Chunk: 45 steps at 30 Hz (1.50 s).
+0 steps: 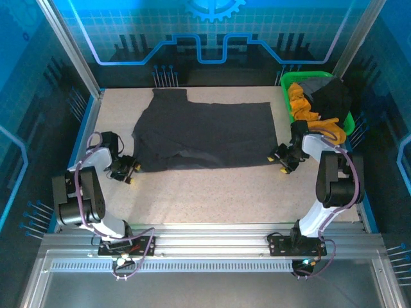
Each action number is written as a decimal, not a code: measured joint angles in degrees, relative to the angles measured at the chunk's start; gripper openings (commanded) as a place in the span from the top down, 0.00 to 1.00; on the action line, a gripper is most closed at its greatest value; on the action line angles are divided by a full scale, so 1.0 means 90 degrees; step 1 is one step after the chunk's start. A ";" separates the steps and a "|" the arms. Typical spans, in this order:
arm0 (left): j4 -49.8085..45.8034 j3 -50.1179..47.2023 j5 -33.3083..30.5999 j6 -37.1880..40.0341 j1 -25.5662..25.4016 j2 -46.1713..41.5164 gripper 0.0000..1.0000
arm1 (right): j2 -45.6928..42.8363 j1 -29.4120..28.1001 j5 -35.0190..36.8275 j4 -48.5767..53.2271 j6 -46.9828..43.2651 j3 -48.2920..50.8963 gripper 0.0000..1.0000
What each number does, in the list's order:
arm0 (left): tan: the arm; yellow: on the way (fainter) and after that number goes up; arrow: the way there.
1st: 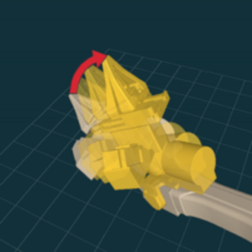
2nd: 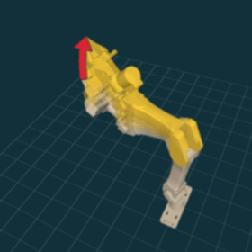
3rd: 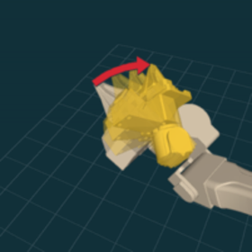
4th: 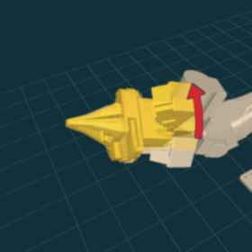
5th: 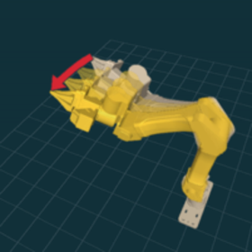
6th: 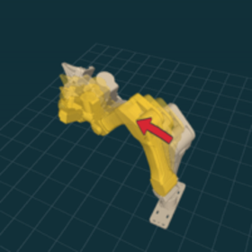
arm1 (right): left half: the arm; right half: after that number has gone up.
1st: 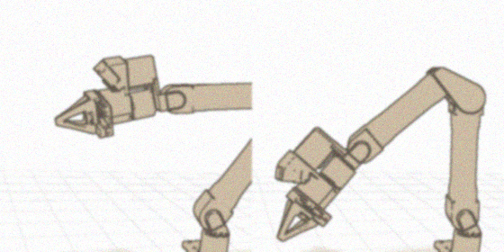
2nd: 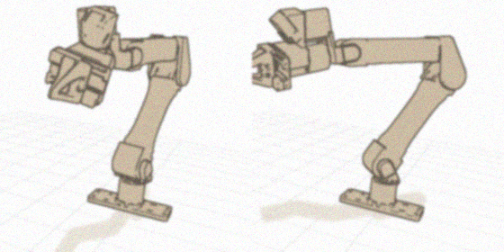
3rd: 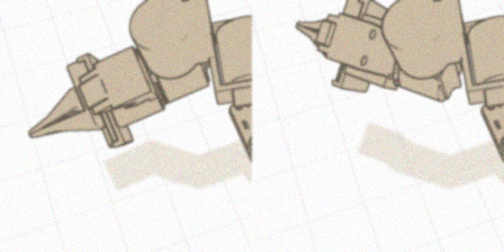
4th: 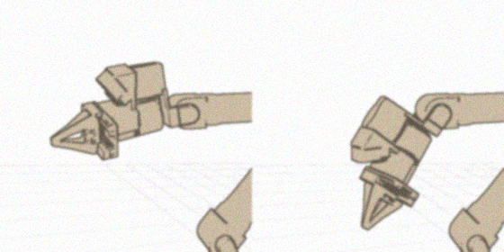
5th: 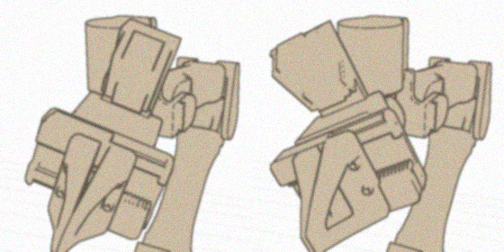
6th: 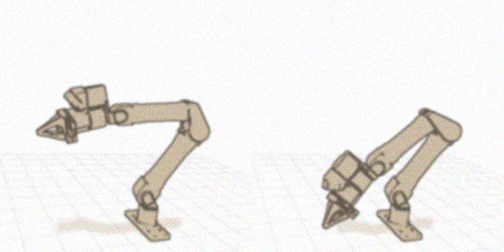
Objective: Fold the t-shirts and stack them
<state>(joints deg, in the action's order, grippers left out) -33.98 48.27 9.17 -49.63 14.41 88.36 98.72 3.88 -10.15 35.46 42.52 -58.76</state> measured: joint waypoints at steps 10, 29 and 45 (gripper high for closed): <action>0.0585 0.0044 0.0087 0.0039 0.0002 0.0109 0.64 | 0.0386 0.0005 0.0058 -0.0053 0.0002 -0.0248 0.60; 0.0078 0.0537 -0.0709 0.0748 0.0019 -0.0318 1.00 | 0.0146 -0.0027 0.0804 0.0267 0.0034 -0.0636 1.00; -0.1253 -0.0471 -0.1593 0.0845 0.0024 -0.1542 1.00 | -0.1865 -0.0323 0.1161 0.1066 0.0566 0.1338 1.00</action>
<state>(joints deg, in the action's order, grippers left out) -45.25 44.03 -5.17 -42.02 14.63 74.48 81.93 0.97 0.30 45.06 47.62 -46.72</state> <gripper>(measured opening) 0.053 0.046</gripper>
